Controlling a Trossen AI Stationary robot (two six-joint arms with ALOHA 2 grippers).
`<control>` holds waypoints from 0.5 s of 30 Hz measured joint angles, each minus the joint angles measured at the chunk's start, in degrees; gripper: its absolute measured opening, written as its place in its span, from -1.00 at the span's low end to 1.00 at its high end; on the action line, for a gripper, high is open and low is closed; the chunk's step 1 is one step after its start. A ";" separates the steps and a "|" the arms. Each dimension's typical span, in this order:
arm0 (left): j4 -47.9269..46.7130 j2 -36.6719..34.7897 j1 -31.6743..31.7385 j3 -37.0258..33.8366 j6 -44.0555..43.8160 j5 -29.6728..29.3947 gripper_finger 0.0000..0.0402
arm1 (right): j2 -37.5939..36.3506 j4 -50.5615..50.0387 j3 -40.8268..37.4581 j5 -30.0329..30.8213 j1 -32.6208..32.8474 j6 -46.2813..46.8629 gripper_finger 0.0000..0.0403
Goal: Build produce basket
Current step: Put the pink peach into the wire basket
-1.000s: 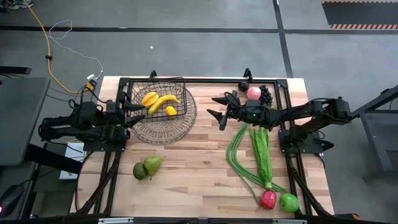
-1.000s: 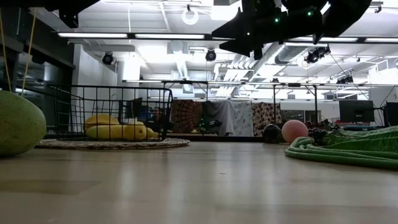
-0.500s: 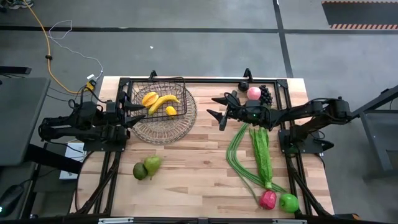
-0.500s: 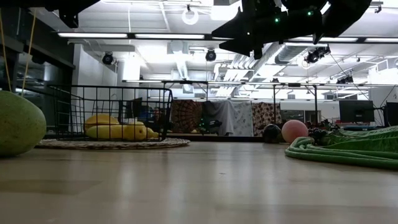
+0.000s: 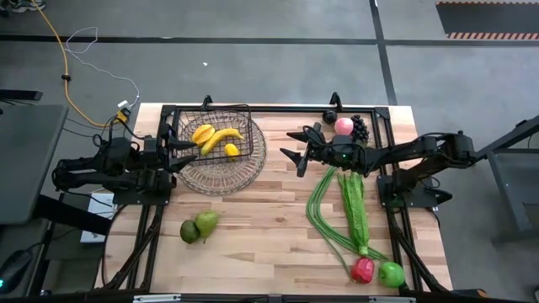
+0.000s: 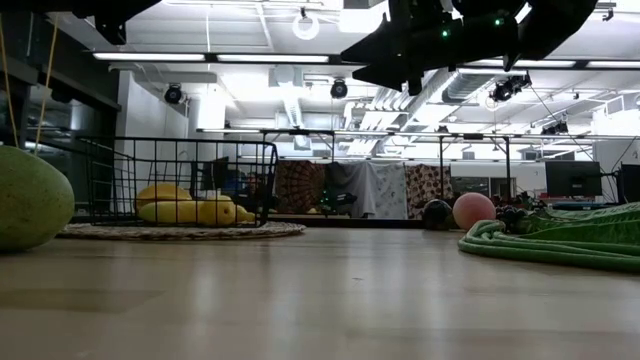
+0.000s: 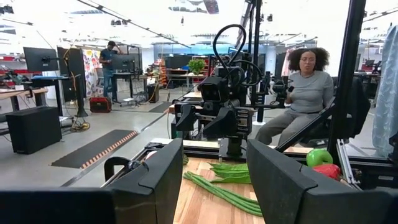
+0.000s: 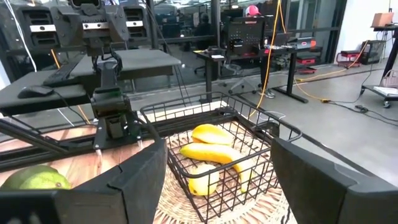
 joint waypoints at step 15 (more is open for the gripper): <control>0.02 0.00 0.00 0.00 -0.30 0.20 -0.17 | 0.00 0.00 0.00 0.00 0.00 0.09 0.37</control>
